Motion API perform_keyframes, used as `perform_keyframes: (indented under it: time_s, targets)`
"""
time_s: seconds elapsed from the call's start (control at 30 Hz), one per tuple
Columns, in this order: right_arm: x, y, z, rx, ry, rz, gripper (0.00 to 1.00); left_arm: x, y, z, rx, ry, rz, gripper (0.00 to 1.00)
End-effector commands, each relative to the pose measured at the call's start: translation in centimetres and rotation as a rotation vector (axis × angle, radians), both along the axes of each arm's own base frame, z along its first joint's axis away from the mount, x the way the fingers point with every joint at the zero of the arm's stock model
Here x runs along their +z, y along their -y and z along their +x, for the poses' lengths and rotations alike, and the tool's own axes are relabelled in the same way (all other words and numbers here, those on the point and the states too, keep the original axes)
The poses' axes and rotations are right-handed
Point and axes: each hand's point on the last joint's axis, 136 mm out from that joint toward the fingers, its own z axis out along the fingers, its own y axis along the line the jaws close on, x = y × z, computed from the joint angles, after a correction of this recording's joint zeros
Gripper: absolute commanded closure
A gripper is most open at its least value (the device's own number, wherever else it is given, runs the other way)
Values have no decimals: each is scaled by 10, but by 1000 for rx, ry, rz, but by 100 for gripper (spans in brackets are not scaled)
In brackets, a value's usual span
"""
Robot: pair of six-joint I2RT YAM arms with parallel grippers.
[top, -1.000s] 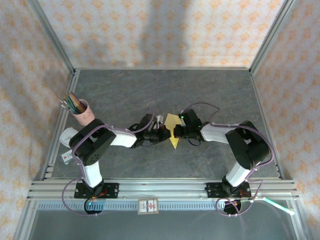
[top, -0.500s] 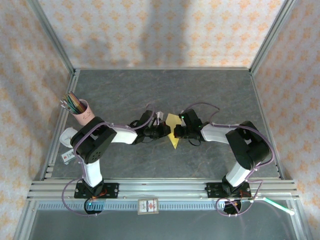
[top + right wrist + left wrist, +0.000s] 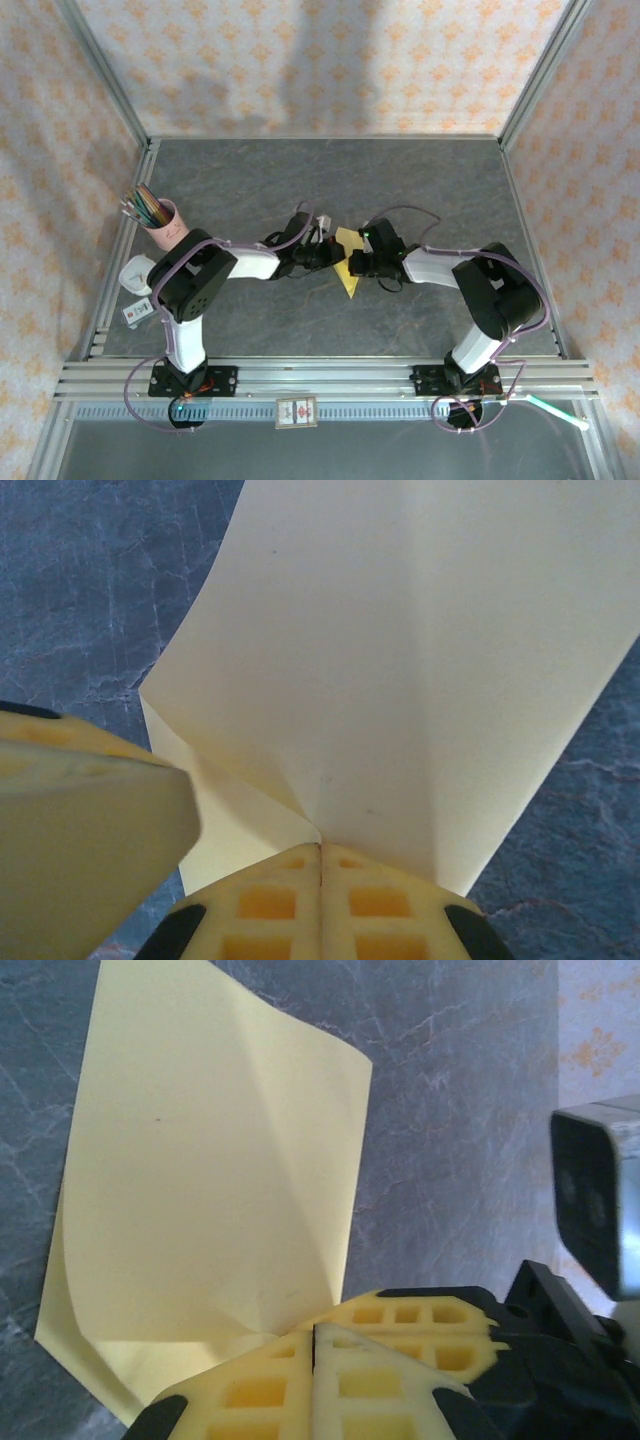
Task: Fold a paper plane with a square sheet of paper (pick it up from the middle)
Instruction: Third fold the triangle at the center of the table.
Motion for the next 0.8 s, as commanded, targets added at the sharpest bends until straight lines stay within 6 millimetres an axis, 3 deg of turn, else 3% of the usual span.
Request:
perform_keyframes:
  time_s: [0.0, 0.53, 0.77]
  targets:
    - [-19, 19, -14, -14, -59, -77, 99, -15, -1, -1, -18, -23, 42, 94]
    - [-17, 18, -12, -8, -57, -80, 99, -45, -16, -5, -7, -57, 106, 94]
    - [3, 8, 1, 8, -15, -56, 90, -68, -32, -20, 19, -107, 163, 94]
